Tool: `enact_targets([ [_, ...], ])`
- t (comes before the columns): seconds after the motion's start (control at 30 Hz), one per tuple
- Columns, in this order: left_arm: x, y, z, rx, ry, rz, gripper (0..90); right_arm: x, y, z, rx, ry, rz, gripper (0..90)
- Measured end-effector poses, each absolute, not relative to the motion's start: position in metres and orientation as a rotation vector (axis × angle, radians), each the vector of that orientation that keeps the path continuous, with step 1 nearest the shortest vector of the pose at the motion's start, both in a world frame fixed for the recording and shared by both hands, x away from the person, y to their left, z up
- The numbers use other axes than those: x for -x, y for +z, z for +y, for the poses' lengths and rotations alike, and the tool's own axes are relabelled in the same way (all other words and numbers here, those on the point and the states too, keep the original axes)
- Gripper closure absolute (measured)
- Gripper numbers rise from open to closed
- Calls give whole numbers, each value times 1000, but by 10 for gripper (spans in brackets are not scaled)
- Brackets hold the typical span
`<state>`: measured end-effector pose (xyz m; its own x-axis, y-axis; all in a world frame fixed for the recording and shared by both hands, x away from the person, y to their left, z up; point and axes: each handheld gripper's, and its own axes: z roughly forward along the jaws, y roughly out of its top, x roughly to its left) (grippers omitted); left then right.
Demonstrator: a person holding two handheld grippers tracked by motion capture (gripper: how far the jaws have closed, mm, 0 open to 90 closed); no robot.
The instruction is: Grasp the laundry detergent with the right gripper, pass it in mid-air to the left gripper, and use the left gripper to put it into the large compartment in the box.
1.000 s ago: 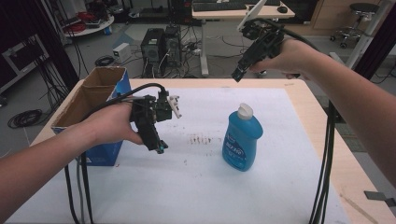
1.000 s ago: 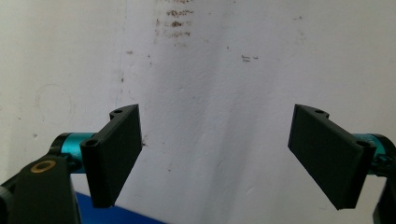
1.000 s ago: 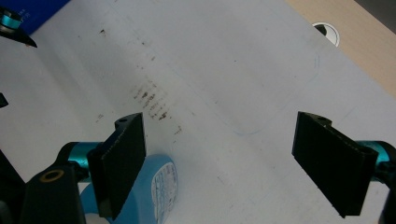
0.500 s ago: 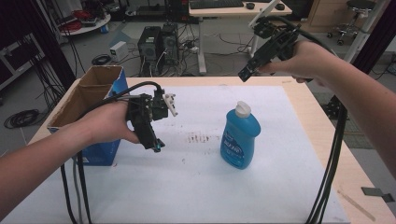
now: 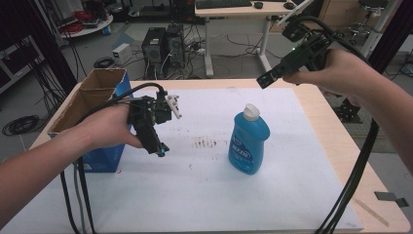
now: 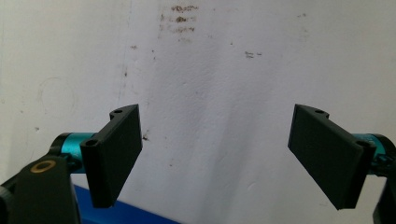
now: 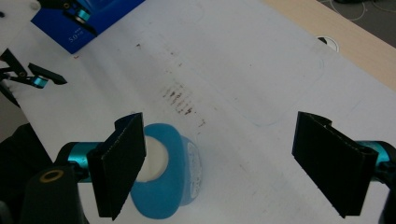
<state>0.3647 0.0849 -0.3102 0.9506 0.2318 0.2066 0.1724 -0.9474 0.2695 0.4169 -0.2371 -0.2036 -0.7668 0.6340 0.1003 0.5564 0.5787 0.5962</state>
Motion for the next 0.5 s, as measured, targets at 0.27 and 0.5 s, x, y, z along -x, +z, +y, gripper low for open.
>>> enact_targets([
  [0.27,-364,-308,85,-2840,354,312,177,-382,-209,-255,-1008,1027,2629,171],
  [0.5,-362,-307,89,-2838,360,316,177,-361,-224,-268,-1026,1058,2604,170],
])
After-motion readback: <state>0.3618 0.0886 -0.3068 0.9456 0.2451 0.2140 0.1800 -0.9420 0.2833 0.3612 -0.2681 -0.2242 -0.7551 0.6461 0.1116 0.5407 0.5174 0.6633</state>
